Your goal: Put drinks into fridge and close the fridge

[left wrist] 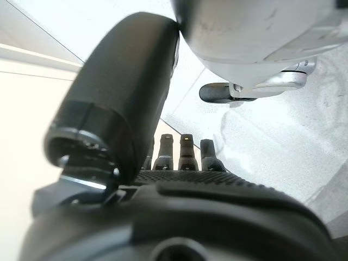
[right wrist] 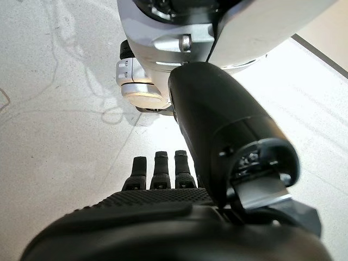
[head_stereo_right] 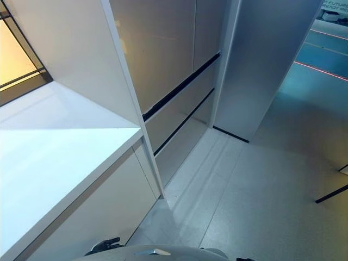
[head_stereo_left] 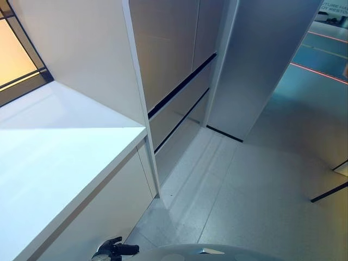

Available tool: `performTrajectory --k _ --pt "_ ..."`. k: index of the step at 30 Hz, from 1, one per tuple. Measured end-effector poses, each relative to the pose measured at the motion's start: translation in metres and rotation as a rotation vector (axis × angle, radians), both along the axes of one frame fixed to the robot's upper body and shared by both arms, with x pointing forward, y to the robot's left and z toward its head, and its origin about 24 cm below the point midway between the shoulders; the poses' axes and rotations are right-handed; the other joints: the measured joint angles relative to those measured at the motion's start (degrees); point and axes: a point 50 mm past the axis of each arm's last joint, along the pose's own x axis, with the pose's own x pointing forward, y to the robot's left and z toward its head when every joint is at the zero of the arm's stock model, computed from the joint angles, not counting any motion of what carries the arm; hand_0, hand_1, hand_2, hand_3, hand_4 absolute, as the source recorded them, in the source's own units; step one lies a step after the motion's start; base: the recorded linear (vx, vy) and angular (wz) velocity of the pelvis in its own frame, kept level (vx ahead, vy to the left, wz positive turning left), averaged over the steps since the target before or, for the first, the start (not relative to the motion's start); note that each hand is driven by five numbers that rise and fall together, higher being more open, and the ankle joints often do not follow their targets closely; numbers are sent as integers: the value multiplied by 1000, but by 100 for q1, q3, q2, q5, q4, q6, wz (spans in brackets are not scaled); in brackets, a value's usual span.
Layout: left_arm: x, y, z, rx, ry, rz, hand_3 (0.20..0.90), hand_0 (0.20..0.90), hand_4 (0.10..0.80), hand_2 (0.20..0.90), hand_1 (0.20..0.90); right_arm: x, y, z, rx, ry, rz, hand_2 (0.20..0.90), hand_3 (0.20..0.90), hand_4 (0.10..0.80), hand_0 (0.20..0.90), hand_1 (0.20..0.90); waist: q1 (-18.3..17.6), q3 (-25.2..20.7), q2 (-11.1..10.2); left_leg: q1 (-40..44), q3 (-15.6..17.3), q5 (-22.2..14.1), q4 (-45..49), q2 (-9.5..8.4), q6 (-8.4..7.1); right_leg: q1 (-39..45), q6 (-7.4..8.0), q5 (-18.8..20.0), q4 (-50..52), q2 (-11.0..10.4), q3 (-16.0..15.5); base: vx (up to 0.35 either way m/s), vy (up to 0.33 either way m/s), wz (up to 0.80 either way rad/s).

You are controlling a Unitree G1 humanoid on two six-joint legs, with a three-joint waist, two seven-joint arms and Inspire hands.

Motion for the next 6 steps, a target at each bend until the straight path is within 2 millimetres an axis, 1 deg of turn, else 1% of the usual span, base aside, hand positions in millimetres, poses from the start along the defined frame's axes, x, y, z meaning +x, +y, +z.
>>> performTrajectory --k 6 --pt "0 -1 0 2 2 2 900 900 800 900 900 0 0 0 -1 5 5 900 900 800 900 900 0 -4 6 29 29 -4 -34 -2 6 -17 2 2 3 4 69 4 1 -5"
